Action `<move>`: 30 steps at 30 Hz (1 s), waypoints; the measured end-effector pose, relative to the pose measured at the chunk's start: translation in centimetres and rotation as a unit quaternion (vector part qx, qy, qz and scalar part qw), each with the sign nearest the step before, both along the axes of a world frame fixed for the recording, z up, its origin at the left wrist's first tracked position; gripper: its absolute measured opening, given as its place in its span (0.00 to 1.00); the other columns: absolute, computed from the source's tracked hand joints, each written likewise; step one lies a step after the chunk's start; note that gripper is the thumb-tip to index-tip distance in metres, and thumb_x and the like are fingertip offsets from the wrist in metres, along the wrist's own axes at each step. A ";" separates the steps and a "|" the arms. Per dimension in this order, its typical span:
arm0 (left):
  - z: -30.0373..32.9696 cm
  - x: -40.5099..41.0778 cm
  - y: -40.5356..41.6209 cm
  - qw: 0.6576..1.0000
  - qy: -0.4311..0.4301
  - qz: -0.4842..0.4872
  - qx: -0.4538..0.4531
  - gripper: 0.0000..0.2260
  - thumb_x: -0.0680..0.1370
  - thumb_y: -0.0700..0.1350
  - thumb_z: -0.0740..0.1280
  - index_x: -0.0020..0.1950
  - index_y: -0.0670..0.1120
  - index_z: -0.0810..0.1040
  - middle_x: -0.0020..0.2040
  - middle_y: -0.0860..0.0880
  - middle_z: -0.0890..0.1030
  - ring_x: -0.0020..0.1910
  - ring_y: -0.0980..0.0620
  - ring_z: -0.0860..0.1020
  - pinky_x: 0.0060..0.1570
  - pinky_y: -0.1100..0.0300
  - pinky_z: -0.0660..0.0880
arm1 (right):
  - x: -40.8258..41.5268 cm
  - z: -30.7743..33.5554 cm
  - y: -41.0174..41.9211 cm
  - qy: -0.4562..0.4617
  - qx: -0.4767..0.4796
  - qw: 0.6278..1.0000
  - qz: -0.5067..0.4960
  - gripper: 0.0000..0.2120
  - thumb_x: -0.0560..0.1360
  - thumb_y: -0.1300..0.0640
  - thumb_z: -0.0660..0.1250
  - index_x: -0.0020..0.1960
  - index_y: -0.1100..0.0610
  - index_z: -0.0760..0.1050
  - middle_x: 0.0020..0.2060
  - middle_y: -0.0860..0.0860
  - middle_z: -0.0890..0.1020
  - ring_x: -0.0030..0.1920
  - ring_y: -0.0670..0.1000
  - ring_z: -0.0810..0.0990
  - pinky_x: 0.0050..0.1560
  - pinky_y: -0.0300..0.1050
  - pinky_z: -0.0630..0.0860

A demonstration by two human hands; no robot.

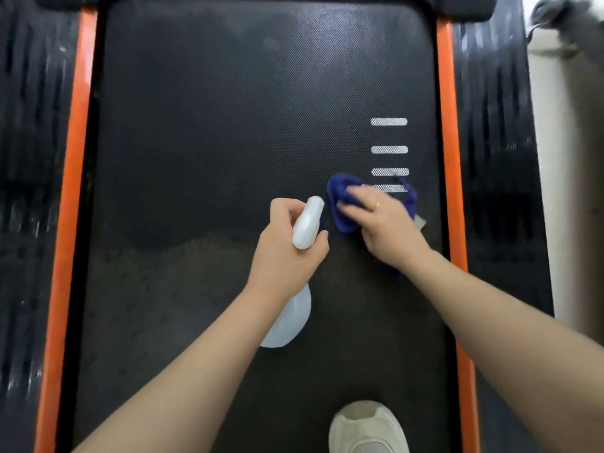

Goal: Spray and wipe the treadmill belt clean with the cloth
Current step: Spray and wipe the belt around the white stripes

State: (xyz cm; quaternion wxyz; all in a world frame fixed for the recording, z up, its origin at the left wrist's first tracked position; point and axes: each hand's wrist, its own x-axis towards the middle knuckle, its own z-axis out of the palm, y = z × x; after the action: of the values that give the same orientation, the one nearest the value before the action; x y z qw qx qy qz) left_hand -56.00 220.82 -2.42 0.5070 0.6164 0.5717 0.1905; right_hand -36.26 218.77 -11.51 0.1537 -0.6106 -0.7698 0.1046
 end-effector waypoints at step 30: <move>0.3 1.4 0.5 0.997 0.060 0.050 -0.002 0.10 0.76 0.42 0.67 0.52 0.47 0.67 0.43 0.58 0.75 0.41 0.59 0.76 0.43 0.55 0.73 | 1.4 -1.4 -5.4 -0.020 0.019 1.000 0.013 0.15 0.72 0.62 0.59 0.53 0.61 0.81 0.58 0.61 0.79 0.52 0.64 0.79 0.42 0.55 0.78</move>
State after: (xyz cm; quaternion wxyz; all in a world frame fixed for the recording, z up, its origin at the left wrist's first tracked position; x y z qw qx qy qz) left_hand -54.65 221.27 -2.16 0.4625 0.5965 0.6315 0.1774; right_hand -34.82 213.37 -12.87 0.1490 -0.5992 -0.7825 0.0799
